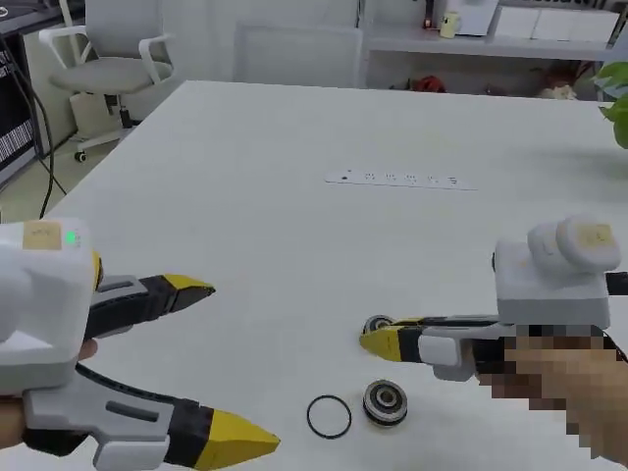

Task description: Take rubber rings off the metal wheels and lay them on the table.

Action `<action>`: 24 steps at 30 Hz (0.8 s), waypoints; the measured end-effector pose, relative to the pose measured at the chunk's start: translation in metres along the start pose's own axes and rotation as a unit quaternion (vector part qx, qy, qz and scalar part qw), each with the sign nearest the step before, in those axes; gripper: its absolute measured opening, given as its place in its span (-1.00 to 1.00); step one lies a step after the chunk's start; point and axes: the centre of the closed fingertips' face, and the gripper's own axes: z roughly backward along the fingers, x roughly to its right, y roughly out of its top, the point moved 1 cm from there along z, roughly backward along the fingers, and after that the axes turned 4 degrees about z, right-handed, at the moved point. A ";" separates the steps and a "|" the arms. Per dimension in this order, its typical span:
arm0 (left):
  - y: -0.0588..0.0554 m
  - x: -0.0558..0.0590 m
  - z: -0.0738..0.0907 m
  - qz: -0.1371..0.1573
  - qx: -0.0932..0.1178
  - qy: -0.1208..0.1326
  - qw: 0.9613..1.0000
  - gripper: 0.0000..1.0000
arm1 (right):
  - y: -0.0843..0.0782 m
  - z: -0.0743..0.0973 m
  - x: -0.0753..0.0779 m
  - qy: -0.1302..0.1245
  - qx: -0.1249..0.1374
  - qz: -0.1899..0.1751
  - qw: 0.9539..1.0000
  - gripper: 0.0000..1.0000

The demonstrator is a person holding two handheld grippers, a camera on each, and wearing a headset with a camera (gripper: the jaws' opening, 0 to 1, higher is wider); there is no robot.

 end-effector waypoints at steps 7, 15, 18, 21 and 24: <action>0.022 0.002 -0.008 -0.026 0.004 -0.015 1.000 0.91 | 0.017 0.015 0.009 -0.008 0.039 -0.022 0.999 -0.70; 0.046 0.001 -0.023 -0.053 0.009 -0.029 0.998 0.91 | 0.025 0.026 0.022 -0.027 0.059 -0.041 0.997 -0.67; 0.059 0.002 -0.029 -0.057 0.015 -0.043 0.997 0.90 | 0.025 0.027 0.024 -0.031 0.061 -0.044 0.997 -0.67; 0.069 0.001 -0.035 -0.065 0.021 -0.048 0.997 0.89 | 0.027 0.028 0.025 -0.032 0.063 -0.043 0.997 -0.67; 0.081 0.000 -0.040 -0.068 0.030 -0.055 0.996 0.88 | 0.027 0.029 0.028 -0.034 0.064 -0.046 0.996 -0.67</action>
